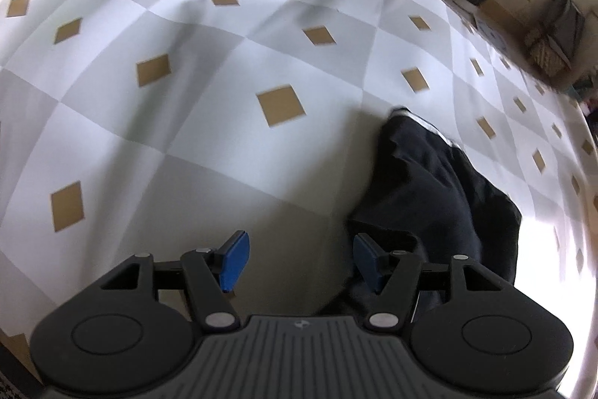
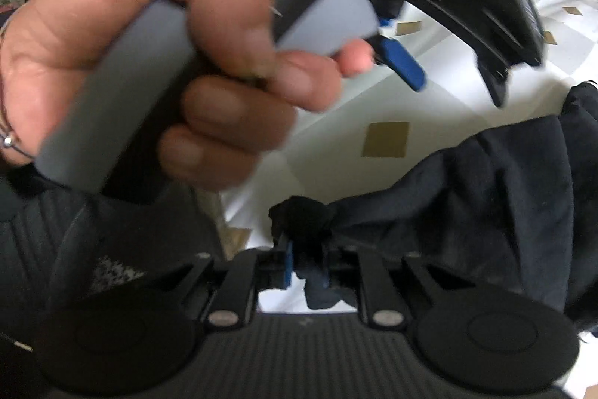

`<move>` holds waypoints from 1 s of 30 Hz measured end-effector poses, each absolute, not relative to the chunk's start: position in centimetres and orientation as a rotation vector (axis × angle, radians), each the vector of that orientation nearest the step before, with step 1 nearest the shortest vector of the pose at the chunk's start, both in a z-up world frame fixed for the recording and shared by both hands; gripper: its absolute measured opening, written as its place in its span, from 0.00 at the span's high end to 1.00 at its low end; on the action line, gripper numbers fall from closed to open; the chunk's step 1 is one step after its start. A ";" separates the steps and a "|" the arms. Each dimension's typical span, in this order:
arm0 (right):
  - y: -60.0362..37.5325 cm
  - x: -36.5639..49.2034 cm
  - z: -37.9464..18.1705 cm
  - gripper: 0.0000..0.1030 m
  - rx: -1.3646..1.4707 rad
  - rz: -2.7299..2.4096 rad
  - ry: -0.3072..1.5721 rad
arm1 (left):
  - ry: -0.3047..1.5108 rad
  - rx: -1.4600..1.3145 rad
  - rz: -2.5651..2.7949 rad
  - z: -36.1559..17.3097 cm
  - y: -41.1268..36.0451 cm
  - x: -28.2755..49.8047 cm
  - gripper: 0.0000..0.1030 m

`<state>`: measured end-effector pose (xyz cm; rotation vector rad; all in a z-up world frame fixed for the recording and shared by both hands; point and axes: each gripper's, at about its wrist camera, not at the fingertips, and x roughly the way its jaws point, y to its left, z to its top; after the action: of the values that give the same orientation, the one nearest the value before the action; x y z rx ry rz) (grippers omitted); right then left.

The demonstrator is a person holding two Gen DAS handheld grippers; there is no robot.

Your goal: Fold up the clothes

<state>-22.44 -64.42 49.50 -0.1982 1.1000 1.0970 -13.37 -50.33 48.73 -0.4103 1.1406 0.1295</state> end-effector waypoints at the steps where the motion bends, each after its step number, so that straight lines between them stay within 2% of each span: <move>1: -64.7 -22.4 49.8 0.77 -0.208 1.081 1.095 | 1.149 -0.405 0.115 48.6 -50.7 -13.4 0.41; 4: -66.2 -21.6 51.1 0.68 -0.216 0.999 1.084 | 1.177 -0.394 0.074 48.2 -51.6 -13.4 0.40; 6: -67.8 -20.8 51.8 0.63 -0.209 0.924 1.082 | 1.187 -0.384 0.066 48.0 -52.0 -13.5 0.35; 13: -74.9 -16.9 52.9 0.57 -0.077 0.581 1.100 | 1.186 -0.365 0.082 47.6 -52.5 -13.5 0.33; 20: -80.4 -13.7 50.8 0.51 0.131 0.245 1.123 | 1.207 -0.299 0.052 46.7 -54.2 -13.5 0.33; 30: -82.2 -12.6 46.8 0.43 0.286 0.124 1.141 | 1.234 -0.212 0.024 45.1 -55.8 -13.7 0.34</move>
<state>-12.59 -82.24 46.79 0.2858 1.1407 0.1236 -13.69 -55.83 45.08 -0.2123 1.2336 0.0244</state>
